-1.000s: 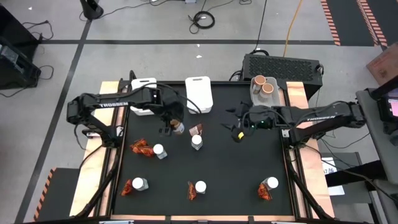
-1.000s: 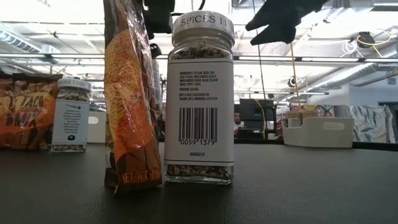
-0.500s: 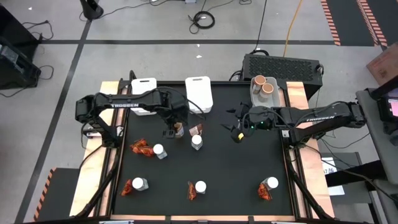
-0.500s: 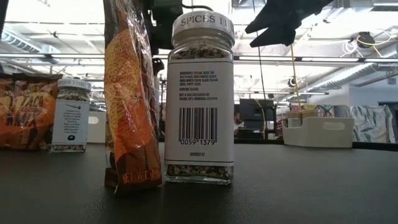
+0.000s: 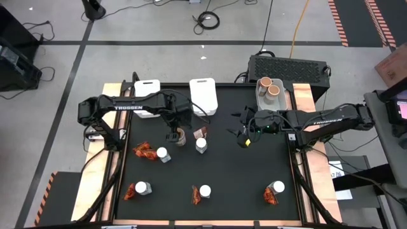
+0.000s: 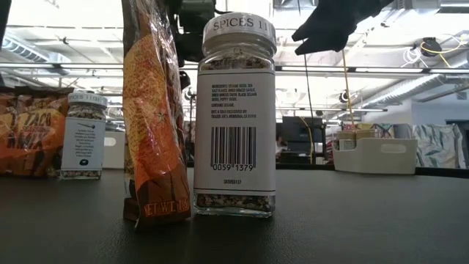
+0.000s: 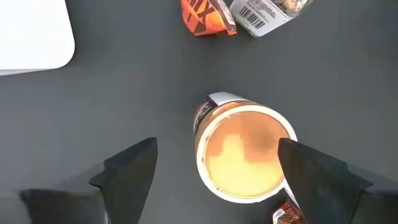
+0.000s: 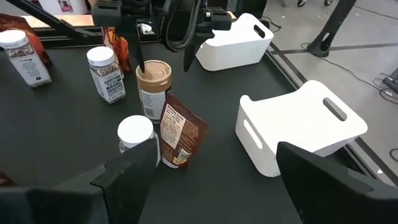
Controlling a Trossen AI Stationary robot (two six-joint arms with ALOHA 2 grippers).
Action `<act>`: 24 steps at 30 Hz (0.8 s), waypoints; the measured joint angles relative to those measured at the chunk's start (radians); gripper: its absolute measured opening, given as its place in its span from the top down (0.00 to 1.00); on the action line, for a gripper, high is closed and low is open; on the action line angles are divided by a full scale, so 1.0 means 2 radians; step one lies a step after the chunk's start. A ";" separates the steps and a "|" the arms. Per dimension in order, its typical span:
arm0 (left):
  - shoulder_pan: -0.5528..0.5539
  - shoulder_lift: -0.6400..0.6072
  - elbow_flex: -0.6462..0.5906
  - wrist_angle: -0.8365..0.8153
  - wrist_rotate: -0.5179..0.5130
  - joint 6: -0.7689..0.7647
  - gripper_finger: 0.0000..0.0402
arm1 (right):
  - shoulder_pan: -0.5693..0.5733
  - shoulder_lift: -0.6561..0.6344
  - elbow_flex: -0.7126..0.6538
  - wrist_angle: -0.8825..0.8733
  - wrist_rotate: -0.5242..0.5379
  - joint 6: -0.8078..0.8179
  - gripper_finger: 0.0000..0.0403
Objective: Sort spices by type
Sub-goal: Put the gold seasoning bottle into the gray bin
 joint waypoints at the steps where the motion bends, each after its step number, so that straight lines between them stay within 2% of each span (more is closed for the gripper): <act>1: 0.000 -0.004 0.000 -0.002 0.000 0.003 0.16 | 0.000 0.000 0.000 0.002 0.000 0.000 0.19; 7: 0.002 -0.078 0.010 0.001 -0.037 0.005 0.16 | -0.002 0.027 0.000 0.062 -0.005 -0.006 0.19; 12: 0.004 -0.178 -0.024 0.076 -0.041 -0.031 0.16 | -0.021 0.084 0.027 0.135 -0.074 -0.036 0.19; 15: 0.004 -0.250 -0.081 0.159 -0.041 -0.043 0.16 | -0.039 0.131 0.070 0.143 -0.100 -0.060 0.19; 20: 0.004 -0.366 -0.218 0.325 -0.040 -0.072 0.16 | -0.074 0.220 0.154 0.139 -0.175 -0.075 0.19; 24: 0.004 -0.431 -0.301 0.414 -0.041 -0.084 0.16 | -0.086 0.292 0.240 0.093 -0.211 -0.081 0.19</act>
